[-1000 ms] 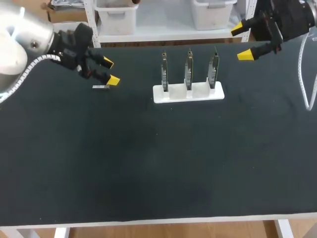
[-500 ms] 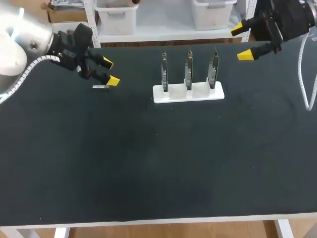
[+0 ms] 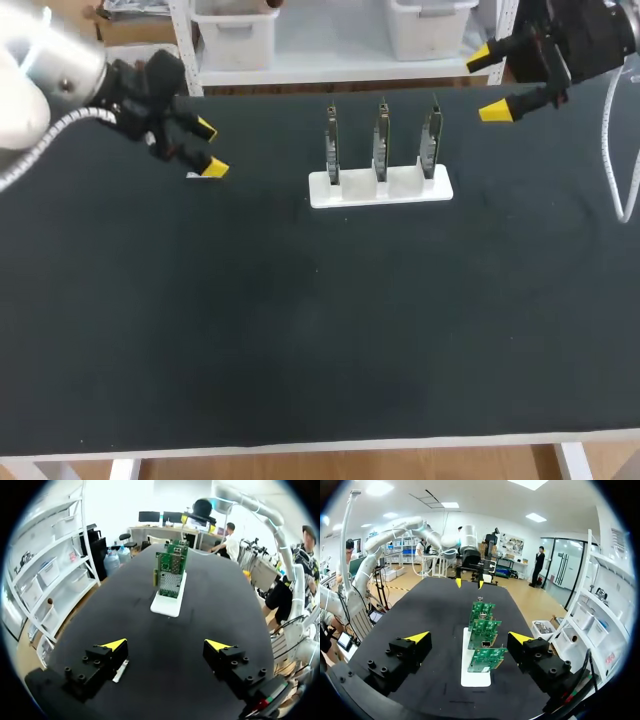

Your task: Pick up the optical module with the left hand, and insert it into the network port with the right hand.

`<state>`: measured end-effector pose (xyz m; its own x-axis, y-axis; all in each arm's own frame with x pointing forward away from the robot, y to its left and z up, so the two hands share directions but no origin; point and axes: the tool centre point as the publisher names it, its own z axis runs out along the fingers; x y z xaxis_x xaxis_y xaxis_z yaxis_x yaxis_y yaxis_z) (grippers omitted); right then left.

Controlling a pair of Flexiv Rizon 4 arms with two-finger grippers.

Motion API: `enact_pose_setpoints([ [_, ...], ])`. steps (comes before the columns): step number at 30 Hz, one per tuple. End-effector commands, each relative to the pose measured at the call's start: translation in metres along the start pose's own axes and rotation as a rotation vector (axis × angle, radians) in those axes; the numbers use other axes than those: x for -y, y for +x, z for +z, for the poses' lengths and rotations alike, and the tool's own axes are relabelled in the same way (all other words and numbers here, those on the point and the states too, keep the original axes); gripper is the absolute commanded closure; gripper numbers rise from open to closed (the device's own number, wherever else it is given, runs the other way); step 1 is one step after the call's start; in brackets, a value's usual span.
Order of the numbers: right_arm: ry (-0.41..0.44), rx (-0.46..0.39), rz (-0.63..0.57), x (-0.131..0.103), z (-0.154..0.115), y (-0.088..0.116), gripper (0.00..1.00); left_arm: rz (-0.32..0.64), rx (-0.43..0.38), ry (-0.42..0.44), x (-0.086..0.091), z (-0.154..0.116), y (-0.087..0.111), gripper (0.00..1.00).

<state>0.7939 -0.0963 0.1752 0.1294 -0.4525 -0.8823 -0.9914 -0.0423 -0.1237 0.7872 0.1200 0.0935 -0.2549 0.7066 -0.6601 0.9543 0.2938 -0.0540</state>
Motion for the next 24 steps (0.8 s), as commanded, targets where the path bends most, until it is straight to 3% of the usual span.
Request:
enact_pose_setpoints([
  [1, 0.004, -0.002, 0.0, -0.002, 0.0, -0.001, 0.0, 0.008, -0.117, 0.021, -0.017, -0.006, -0.006, 0.0],
  [14, 0.004, -0.002, 0.0, -0.002, 0.0, -0.001, 0.0, -0.008, -0.259, 0.048, -0.044, 0.002, 0.033, 0.0],
  [24, 0.004, -0.002, 0.0, -0.002, 0.0, -0.001, 0.0, 0.007, -0.287, 0.058, -0.058, 0.011, 0.046, 0.0],
])
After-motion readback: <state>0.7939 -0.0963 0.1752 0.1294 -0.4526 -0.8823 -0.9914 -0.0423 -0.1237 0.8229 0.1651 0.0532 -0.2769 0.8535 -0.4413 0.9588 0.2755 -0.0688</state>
